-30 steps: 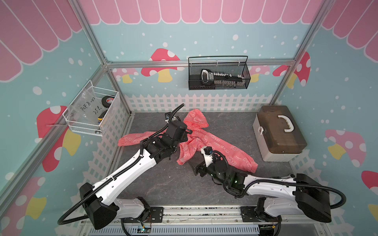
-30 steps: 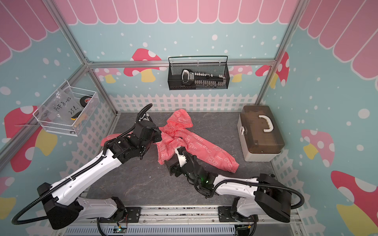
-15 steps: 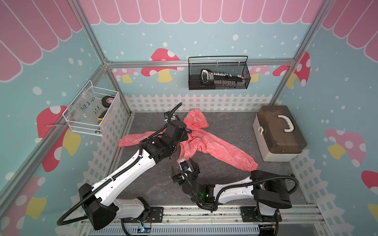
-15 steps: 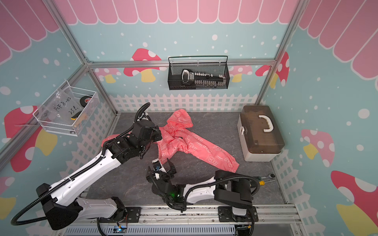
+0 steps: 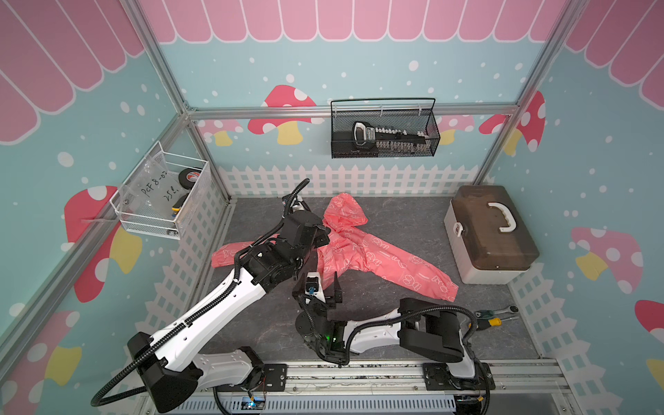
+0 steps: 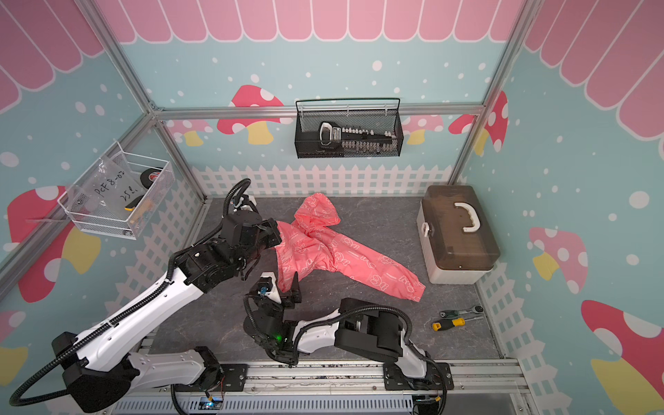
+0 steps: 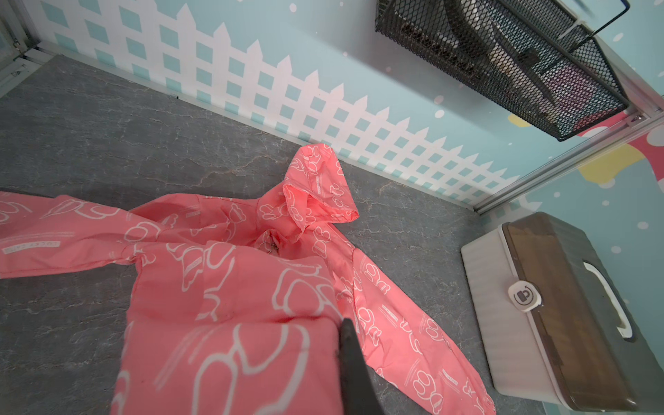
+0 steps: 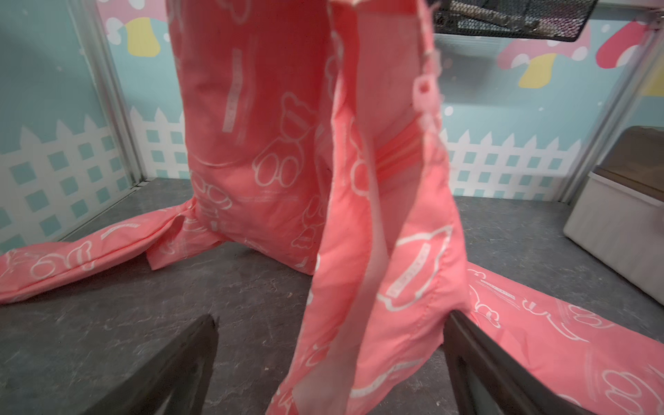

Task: Unzip the jacket
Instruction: Flatten out the jacket at the center of the board.

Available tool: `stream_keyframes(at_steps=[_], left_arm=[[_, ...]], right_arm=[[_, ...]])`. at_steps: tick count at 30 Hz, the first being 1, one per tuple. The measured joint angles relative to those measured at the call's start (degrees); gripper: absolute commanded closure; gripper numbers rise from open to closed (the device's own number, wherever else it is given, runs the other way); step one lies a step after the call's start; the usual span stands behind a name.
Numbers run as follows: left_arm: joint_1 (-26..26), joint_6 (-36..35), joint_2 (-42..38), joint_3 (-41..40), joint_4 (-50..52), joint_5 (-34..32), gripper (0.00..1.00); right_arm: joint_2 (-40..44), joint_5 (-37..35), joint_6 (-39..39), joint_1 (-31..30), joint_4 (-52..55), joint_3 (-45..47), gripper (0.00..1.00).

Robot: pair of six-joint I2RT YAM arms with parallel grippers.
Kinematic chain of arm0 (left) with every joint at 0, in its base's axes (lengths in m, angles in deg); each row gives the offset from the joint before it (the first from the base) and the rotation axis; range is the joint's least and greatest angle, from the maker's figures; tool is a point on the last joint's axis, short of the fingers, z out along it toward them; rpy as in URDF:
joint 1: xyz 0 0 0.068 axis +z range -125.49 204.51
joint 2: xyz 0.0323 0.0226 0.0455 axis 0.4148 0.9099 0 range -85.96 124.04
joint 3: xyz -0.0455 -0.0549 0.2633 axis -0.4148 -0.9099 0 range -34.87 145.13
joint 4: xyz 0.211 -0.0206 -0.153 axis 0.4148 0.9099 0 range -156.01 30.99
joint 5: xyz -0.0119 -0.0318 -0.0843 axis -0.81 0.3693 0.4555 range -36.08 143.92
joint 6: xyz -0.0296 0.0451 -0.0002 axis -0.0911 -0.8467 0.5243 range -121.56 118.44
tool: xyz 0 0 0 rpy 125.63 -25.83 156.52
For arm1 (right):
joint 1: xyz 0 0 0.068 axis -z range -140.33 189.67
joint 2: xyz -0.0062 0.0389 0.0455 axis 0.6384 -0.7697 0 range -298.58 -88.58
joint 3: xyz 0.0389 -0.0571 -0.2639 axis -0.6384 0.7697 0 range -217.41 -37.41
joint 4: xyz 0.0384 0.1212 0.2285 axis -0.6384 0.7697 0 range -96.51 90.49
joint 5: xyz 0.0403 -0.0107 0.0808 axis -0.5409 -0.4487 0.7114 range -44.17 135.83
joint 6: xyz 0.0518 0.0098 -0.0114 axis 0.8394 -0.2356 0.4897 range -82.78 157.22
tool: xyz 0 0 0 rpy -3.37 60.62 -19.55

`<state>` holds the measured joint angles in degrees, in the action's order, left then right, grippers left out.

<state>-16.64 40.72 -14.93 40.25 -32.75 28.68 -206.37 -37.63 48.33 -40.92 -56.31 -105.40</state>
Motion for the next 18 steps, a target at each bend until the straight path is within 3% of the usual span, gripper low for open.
stream_keyframes(at_steps=[7, 8, 10, 12, 15, 16, 17, 18], left_arm=[[0.5, 0.4, -0.7, -1.2, -0.1, 1.0, 1.0], [0.7, 0.4, -0.9, -1.4, -0.1, 1.0, 1.0], [1.0, 0.4, -1.2, -1.5, -0.2, 1.2, 1.0], [1.4, 0.4, -1.5, -1.5, -0.2, 1.4, 1.0], [1.7, 0.4, -1.6, -1.6, -0.3, 1.5, 1.0], [1.8, 0.3, -1.6, -1.6, -0.2, 1.6, 1.0], [1.9, 0.3, -1.6, -1.7, -0.2, 1.7, 1.0], [2.0, 0.3, -1.6, -1.7, -0.2, 1.8, 1.0]], right_arm=[[0.5, -2.6, 0.0, 3.3, -0.6, 3.6, 0.3], [1.0, -1.4, 2.8, 4.0, 1.9, 4.6, 0.31], [2.7, 3.6, 17.0, 5.9, 18.8, 3.5, 0.24], [3.2, 11.1, 30.7, 9.0, 36.3, -1.4, 0.26], [5.0, 16.1, 40.0, 11.9, 45.8, -1.1, 0.33], [5.6, 17.3, 42.0, 12.0, 47.8, -0.1, 0.41], [6.1, 18.6, 43.9, 11.9, 49.7, 1.2, 0.61], [6.6, 19.8, 45.7, 11.6, 51.1, 2.7, 0.72]])
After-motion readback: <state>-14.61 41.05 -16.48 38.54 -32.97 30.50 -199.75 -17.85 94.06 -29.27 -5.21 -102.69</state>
